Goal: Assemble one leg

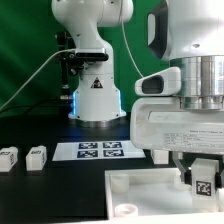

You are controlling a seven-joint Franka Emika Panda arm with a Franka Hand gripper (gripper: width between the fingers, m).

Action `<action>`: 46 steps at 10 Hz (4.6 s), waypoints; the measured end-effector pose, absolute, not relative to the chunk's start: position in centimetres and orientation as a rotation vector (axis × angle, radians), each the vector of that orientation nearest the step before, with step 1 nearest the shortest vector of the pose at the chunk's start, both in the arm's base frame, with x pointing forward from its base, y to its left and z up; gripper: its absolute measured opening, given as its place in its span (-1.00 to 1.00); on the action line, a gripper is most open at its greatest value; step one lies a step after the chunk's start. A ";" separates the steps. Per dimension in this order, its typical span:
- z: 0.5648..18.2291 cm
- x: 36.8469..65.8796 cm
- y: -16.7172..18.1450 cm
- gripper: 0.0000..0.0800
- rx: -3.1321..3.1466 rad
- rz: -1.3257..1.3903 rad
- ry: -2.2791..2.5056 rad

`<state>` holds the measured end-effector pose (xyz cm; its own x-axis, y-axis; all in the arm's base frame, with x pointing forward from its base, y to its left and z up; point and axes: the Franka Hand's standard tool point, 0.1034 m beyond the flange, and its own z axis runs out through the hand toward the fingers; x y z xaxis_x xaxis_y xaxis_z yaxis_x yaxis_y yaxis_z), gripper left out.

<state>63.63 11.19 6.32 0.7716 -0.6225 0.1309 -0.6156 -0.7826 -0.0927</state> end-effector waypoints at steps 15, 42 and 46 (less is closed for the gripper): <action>6.1 62.6 12.9 0.60 -2.449 -0.167 1.876; 8.0 63.4 8.9 0.61 -2.804 -0.252 1.453; 8.6 63.6 9.0 0.62 -2.797 -0.264 1.445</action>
Offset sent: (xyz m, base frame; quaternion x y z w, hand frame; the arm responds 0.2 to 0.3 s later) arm 0.0125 0.0040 -0.0104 -0.0241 -0.0266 0.3991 0.9162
